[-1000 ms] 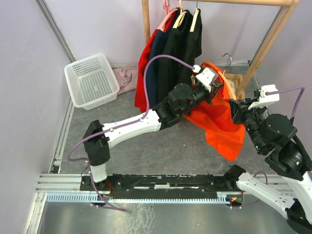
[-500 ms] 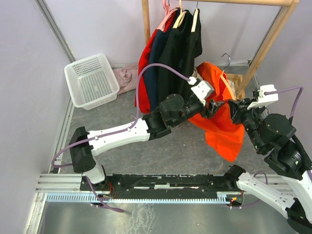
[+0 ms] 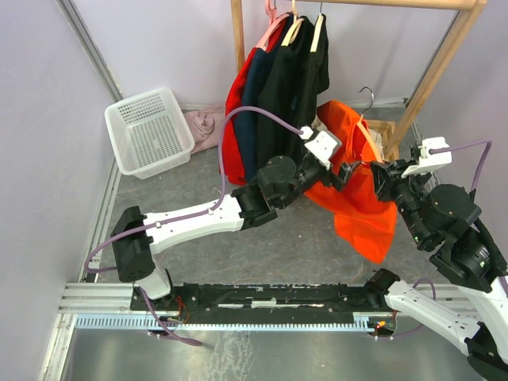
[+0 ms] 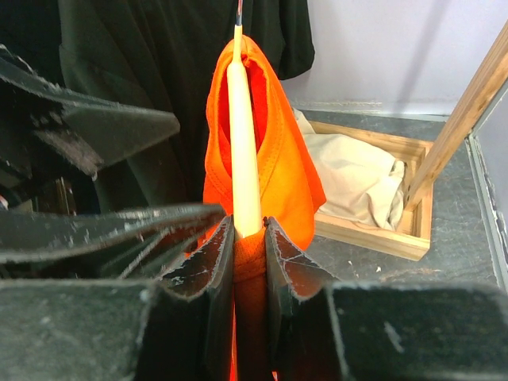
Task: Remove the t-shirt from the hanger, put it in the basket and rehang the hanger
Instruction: Remove the T-shirt from the clothesline.
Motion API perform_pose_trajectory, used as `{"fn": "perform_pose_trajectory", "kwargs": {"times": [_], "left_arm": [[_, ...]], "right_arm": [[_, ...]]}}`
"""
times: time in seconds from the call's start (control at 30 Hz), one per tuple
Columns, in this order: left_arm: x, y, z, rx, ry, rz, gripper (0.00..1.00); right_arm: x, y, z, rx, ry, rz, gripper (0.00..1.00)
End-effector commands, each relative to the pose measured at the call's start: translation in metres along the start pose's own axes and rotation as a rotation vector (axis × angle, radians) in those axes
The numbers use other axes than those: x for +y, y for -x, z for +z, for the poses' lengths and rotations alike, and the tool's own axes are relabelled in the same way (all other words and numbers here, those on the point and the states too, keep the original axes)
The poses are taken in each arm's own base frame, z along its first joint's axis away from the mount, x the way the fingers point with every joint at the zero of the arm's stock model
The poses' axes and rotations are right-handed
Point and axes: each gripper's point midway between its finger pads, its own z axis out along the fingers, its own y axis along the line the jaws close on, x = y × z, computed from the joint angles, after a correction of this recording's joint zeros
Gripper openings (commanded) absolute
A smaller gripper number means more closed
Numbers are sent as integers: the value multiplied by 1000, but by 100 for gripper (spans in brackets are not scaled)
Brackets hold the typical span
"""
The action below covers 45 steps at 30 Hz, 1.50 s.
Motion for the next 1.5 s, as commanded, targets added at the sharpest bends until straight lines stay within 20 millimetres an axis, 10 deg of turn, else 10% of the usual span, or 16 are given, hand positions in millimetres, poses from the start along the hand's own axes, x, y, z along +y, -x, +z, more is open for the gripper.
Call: {"fn": "perform_pose_trajectory", "kwargs": {"times": [0.0,0.43,0.7,1.07,1.47], "left_arm": [[33,57,1,-193,73,50,93],[31,46,39,-214,7,152,95],[34,43,46,-195,30,147,70],[22,45,44,-209,-36,101,78],[24,43,59,-225,-5,61,57]], "right_arm": [[4,29,-3,-102,26,58,1],[8,28,-3,-98,44,56,1],[9,29,-4,-99,52,58,1],[11,30,-4,-100,61,59,1],[15,29,-1,-92,77,62,1]]}}
